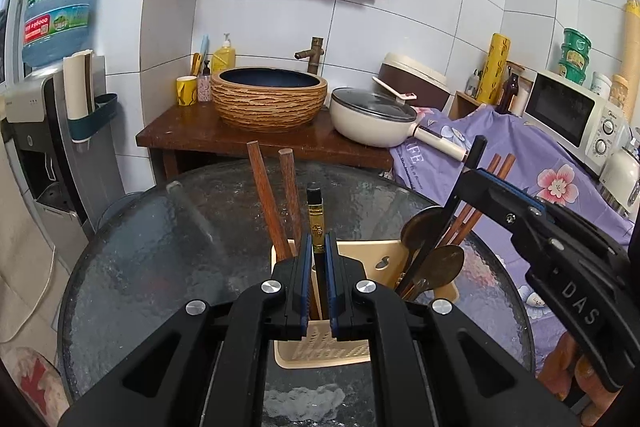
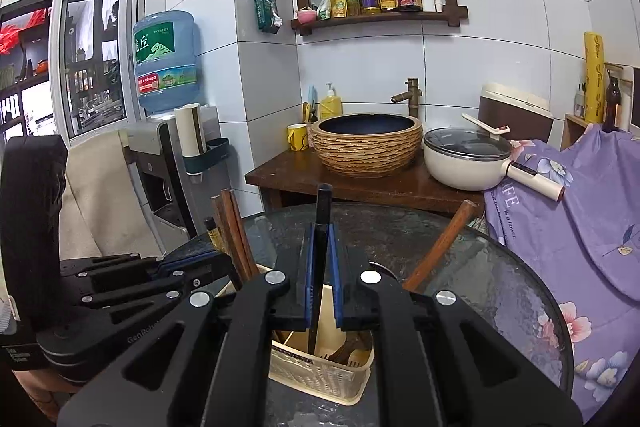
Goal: Organize utensils
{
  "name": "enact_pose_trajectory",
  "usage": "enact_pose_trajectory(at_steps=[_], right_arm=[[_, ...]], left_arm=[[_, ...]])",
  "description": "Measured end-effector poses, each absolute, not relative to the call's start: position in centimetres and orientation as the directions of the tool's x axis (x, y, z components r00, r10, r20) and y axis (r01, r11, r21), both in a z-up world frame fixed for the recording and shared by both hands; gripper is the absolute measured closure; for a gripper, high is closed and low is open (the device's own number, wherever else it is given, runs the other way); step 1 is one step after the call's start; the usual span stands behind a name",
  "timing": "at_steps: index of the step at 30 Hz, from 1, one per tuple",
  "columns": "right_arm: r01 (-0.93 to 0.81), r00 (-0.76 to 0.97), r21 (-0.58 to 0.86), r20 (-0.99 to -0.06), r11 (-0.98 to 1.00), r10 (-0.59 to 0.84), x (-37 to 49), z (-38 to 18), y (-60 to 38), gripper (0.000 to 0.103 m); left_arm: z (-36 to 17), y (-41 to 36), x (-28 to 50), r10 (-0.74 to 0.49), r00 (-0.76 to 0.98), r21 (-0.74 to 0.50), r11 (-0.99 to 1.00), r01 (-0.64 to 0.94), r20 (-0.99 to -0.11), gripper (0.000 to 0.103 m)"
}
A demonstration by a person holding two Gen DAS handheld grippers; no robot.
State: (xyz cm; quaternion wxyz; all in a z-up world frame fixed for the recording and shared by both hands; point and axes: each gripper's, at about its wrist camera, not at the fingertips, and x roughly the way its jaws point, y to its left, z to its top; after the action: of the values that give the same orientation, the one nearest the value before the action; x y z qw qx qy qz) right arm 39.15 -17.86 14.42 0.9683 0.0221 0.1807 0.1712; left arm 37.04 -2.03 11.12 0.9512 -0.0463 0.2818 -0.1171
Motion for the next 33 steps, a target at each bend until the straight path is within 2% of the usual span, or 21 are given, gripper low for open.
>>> enact_pose_trajectory(at_steps=[4,6,8,10,12,13,14,15,16,18,20,24,30,33], right_arm=[[-0.319,0.878,0.119,-0.336,0.94,0.341,38.9,14.4,-18.3,0.094],[-0.321,0.881,0.125,-0.324,0.939,0.345,38.7,14.5,-18.5,0.086],[-0.317,0.893,0.13,-0.294,0.939,0.342,38.0,14.8,-19.0,0.049],[-0.301,0.912,0.138,-0.248,0.944,0.327,36.9,15.2,-19.9,0.045],[-0.297,0.919,0.141,-0.228,0.944,0.323,35.9,15.5,-20.5,0.045],[-0.295,0.923,0.144,-0.213,0.945,0.321,35.0,15.6,-21.0,0.04],[-0.292,0.926,0.14,-0.207,0.946,0.316,34.4,15.6,-21.3,0.029],[-0.282,0.933,0.128,-0.197,0.951,0.303,33.3,15.4,-21.6,0.023],[-0.277,0.936,0.119,-0.189,0.953,0.296,32.6,15.3,-21.8,0.018],[-0.269,0.943,0.084,-0.178,0.959,0.28,30.3,14.5,-22.0,0.014],[-0.266,0.945,0.044,-0.185,0.963,0.27,27.8,13.2,-22.0,0.006],[-0.275,0.944,0.018,-0.185,0.961,0.273,23.3,10.2,-22.0,0.006],[-0.309,0.924,0.071,-0.215,0.948,0.318,16.1,4.5,-21.7,0.006],[-0.317,0.916,0.074,-0.233,0.945,0.326,12.6,2.0,-21.7,0.006]], left_arm=[[11.1,-2.1,36.9,-0.259,0.81,-0.158,0.966,0.207,-0.525,0.096],[11.4,-1.8,36.4,-0.262,0.818,-0.164,0.965,0.206,-0.512,0.095],[11.7,-1.5,35.7,-0.261,0.827,-0.16,0.965,0.208,-0.498,0.089],[12.1,-1.1,34.5,-0.261,0.84,-0.157,0.965,0.21,-0.476,0.076],[12.4,-0.4,32.5,-0.256,0.864,-0.151,0.966,0.211,-0.434,0.051],[12.5,-0.1,31.7,-0.25,0.874,-0.145,0.967,0.208,-0.417,0.045],[12.4,0.3,30.5,-0.235,0.889,-0.132,0.971,0.199,-0.392,0.033],[12.3,0.5,29.6,-0.227,0.898,-0.123,0.973,0.194,-0.377,0.024],[12.0,1.1,28.2,-0.217,0.909,-0.108,0.976,0.191,-0.355,0.02],[11.1,1.9,26.1,-0.219,0.918,-0.1,0.975,0.197,-0.331,0.008],[10.1,2.4,24.4,-0.22,0.921,-0.103,0.975,0.197,-0.321,0.006],[7.2,3.4,20.3,-0.196,0.926,-0.112,0.979,0.169,-0.324,0.006],[4.1,3.3,13.5,-0.191,0.94,-0.143,0.977,0.156,-0.284,0.006],[2.1,2.9,10.7,-0.207,0.931,-0.149,0.974,0.168,-0.302,0.006]])
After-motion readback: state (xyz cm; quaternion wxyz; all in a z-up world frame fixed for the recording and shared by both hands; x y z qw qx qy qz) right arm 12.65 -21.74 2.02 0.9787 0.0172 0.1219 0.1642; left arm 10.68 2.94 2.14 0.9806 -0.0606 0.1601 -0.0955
